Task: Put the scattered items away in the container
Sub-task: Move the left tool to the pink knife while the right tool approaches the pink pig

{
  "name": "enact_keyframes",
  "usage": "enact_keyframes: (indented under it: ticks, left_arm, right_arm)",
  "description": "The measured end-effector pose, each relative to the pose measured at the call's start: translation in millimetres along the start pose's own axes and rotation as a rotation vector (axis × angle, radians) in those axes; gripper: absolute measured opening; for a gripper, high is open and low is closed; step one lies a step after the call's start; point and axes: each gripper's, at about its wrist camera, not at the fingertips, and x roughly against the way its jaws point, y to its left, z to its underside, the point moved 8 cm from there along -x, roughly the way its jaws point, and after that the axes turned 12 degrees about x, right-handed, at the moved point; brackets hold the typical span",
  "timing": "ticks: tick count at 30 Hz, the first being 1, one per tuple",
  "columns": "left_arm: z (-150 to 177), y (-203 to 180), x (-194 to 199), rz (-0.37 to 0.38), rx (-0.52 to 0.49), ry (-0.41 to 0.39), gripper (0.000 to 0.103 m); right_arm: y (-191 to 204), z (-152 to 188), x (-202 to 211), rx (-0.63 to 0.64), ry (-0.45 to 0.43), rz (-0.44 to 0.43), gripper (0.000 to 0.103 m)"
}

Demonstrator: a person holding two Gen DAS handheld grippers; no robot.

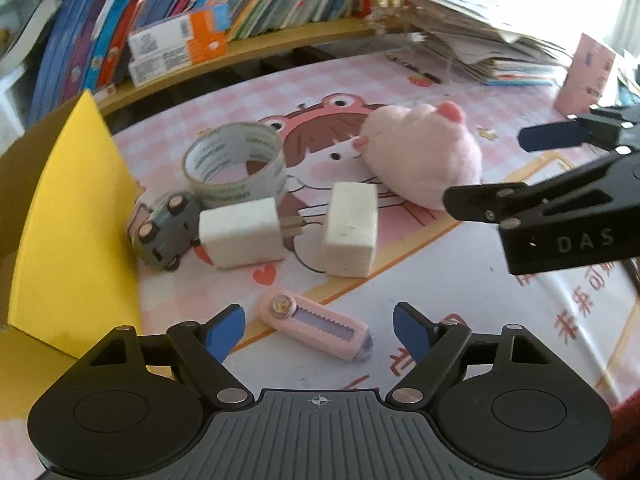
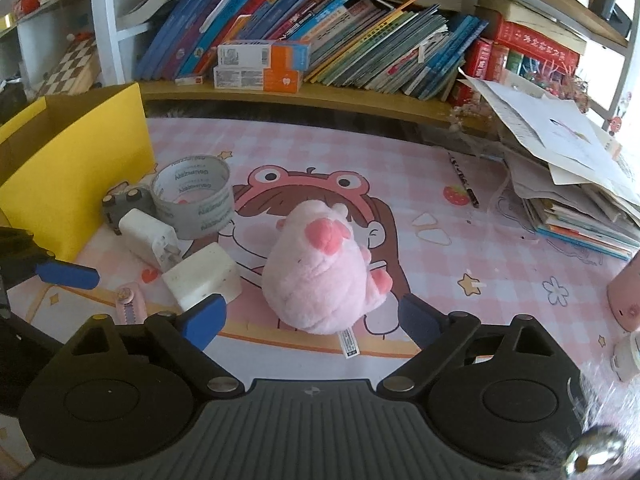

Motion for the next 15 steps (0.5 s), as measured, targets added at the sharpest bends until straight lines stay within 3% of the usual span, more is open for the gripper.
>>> enact_keyframes:
  ticks: [11, 14, 15]
  left_arm:
    - [0, 10, -21, -0.017, 0.061, 0.049, 0.082]
    - [0, 11, -22, -0.015, 0.058, 0.049, 0.078]
    - [0, 11, -21, -0.017, 0.050, 0.047, 0.072]
  right_arm:
    - [1, -6, -21, 0.046, 0.012, -0.022, 0.094]
    - [0, -8, -26, 0.052, 0.009, -0.012, 0.092]
    - [-1, -9, -28, 0.053, 0.011, -0.006, 0.090]
